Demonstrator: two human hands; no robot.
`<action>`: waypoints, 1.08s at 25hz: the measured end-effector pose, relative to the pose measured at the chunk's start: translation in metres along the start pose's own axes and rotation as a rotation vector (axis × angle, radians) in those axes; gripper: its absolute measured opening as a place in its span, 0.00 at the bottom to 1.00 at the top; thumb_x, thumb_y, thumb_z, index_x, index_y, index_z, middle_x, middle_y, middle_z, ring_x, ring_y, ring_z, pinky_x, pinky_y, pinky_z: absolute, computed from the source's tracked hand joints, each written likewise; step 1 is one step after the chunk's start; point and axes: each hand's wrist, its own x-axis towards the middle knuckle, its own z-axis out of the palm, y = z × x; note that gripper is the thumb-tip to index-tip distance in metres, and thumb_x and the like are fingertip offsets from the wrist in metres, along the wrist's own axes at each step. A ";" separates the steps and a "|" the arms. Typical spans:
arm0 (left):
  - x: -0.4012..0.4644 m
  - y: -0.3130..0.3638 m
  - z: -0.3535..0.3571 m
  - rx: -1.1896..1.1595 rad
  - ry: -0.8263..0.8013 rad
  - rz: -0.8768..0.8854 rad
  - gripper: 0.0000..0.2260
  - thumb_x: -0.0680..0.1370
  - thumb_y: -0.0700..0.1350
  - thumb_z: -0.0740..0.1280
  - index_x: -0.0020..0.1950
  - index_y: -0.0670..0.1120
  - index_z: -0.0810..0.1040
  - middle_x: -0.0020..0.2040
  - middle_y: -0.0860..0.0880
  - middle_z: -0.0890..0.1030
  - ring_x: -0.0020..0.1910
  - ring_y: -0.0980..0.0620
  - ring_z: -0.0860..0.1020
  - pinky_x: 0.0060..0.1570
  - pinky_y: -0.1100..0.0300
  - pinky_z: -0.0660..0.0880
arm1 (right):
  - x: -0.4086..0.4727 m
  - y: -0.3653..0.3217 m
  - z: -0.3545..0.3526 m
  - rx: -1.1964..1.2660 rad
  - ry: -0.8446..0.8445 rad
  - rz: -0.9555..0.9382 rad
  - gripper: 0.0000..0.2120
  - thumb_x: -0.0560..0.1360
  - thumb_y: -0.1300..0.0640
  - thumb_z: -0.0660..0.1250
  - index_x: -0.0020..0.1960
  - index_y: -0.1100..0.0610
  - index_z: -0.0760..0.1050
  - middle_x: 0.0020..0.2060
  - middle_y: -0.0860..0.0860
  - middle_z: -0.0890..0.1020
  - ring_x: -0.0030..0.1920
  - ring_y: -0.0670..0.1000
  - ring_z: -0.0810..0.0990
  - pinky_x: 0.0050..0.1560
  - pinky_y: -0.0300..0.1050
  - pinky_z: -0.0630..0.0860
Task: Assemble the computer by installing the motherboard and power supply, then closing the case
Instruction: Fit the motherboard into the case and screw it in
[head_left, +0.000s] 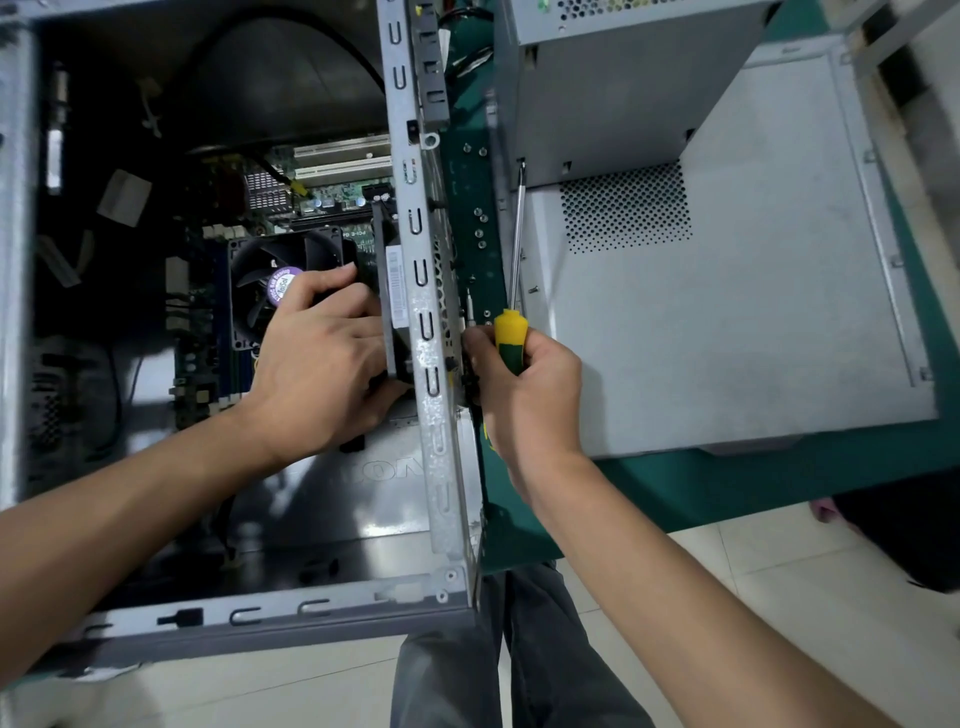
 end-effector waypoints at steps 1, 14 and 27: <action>0.000 0.000 0.000 0.003 -0.007 -0.003 0.14 0.78 0.45 0.59 0.32 0.47 0.71 0.29 0.51 0.71 0.39 0.49 0.69 0.69 0.66 0.51 | -0.001 0.000 0.000 0.008 -0.003 0.007 0.09 0.76 0.54 0.71 0.44 0.60 0.81 0.39 0.61 0.83 0.36 0.51 0.78 0.44 0.59 0.80; 0.004 0.003 -0.003 0.009 -0.031 -0.013 0.13 0.75 0.43 0.62 0.30 0.45 0.71 0.28 0.51 0.70 0.38 0.49 0.68 0.67 0.67 0.53 | -0.002 0.001 -0.002 0.028 -0.039 -0.066 0.04 0.76 0.58 0.71 0.43 0.55 0.83 0.37 0.55 0.84 0.37 0.54 0.81 0.44 0.64 0.81; 0.004 0.001 0.001 0.005 0.025 0.007 0.14 0.75 0.41 0.62 0.29 0.45 0.67 0.27 0.51 0.67 0.37 0.50 0.66 0.66 0.68 0.53 | 0.000 0.002 -0.004 0.000 -0.088 -0.067 0.08 0.78 0.57 0.69 0.44 0.61 0.80 0.39 0.63 0.82 0.36 0.55 0.79 0.42 0.67 0.79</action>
